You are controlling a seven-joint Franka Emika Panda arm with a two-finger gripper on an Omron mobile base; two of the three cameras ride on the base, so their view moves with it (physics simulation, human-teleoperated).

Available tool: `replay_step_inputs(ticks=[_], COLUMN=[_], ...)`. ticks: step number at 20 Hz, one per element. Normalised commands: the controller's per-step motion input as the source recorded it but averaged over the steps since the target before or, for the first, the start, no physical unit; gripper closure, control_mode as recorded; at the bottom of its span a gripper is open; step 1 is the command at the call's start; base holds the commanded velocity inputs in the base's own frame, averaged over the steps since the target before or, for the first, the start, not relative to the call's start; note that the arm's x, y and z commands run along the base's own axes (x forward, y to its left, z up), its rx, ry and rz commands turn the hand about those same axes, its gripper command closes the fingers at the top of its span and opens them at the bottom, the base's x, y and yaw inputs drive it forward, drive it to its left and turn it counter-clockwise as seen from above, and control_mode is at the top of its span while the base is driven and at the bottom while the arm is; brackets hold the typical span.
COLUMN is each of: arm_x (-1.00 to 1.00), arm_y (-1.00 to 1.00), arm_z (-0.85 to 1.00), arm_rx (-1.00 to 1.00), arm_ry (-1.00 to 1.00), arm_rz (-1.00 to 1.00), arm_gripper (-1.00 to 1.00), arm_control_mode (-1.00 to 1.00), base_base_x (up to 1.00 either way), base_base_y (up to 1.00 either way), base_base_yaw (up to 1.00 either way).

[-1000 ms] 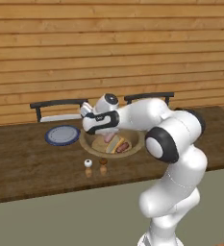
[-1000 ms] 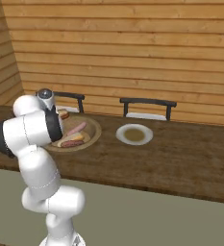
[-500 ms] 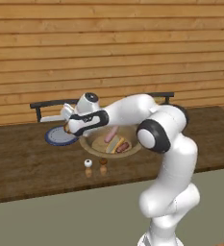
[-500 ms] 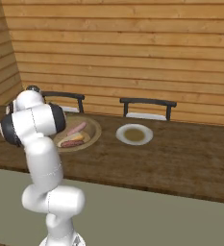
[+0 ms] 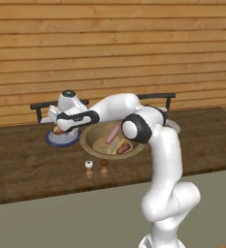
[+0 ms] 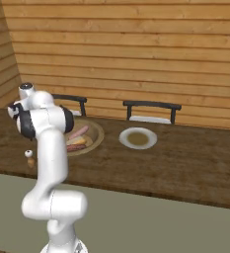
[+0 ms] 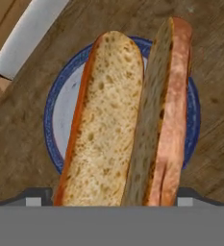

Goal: Place one bun and one sausage from the bowl on each plate.

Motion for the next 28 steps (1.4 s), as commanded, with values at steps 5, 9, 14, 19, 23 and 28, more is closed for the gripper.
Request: replay_step_inputs(ticks=[5, 9, 14, 19, 23, 28], arm_x=[0.44, 0.26, -0.01, 0.00, -0.05, -0.61], arm_y=[-0.02, -0.02, -0.26, -0.37, 0.01, -0.10], arm_z=[-0.74, -0.75, -0.14, 0.00, -0.06, 0.49], arm_rx=[-0.10, 0.00, 0.00, 0.04, 0.15, 0.19], arm_ry=[0.06, 0.00, -0.06, -0.04, 0.00, -0.13], arm_rz=[-0.07, -0.01, 0.00, 0.00, 0.03, 0.04], arm_gripper=[1.00, 1.00, -1.00, -1.00, -1.00, -1.00], arm_control_mode=[-1.00, -1.00, -1.00, -1.00, -1.00, -1.00], base_base_x=[0.00, 0.00, 0.00, 0.00, 0.00, 0.00], base_base_y=[0.00, 0.00, 0.00, 0.00, 0.00, 0.00], base_base_yaw=[0.00, 0.00, 0.00, 0.00, 0.00, 0.00])
